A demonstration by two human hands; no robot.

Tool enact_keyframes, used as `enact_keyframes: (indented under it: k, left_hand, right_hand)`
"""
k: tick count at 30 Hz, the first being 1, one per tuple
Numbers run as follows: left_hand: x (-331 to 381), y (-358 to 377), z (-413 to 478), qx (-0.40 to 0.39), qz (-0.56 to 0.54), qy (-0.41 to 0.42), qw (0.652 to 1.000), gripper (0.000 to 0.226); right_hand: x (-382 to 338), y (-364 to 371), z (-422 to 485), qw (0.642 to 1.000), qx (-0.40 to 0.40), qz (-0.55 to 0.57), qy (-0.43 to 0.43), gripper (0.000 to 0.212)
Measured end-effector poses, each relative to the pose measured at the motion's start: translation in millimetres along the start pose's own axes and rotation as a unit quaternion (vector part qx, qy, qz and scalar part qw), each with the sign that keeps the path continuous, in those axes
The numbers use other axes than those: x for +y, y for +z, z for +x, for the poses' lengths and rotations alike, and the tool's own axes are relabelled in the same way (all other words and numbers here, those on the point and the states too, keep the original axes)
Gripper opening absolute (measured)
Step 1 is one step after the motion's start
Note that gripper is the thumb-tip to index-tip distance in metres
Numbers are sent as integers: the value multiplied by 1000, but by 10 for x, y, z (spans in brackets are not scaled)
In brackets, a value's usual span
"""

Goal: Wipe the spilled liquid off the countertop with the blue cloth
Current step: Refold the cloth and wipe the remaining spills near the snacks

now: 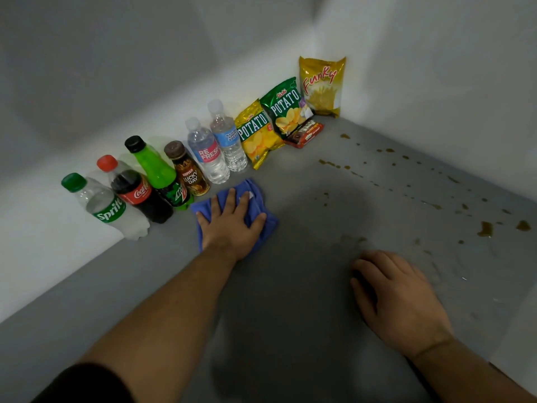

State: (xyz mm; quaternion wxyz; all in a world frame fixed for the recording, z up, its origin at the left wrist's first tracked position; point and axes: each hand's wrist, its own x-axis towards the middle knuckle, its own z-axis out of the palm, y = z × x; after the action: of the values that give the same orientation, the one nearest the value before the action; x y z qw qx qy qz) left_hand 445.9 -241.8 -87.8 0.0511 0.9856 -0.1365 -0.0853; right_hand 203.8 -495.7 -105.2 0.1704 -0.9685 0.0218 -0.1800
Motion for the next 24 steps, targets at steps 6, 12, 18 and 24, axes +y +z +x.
enact_keyframes:
  k: [6, 12, 18, 24]
  left_hand:
    - [420, 103, -97, 3, 19, 92, 996, 80]
    - [338, 197, -423, 23, 13, 185, 982, 77]
    - [356, 81, 69, 7, 15, 155, 988, 76]
    - [800, 100, 387, 16, 25, 156, 987, 76]
  right_hand:
    - [14, 11, 4, 1000, -1, 9, -3, 28]
    - [34, 24, -5, 1000, 2, 16, 7, 28]
    - [28, 23, -11, 1000, 0, 18, 6, 28]
    - [9, -3, -15, 1000, -16, 13, 11, 30]
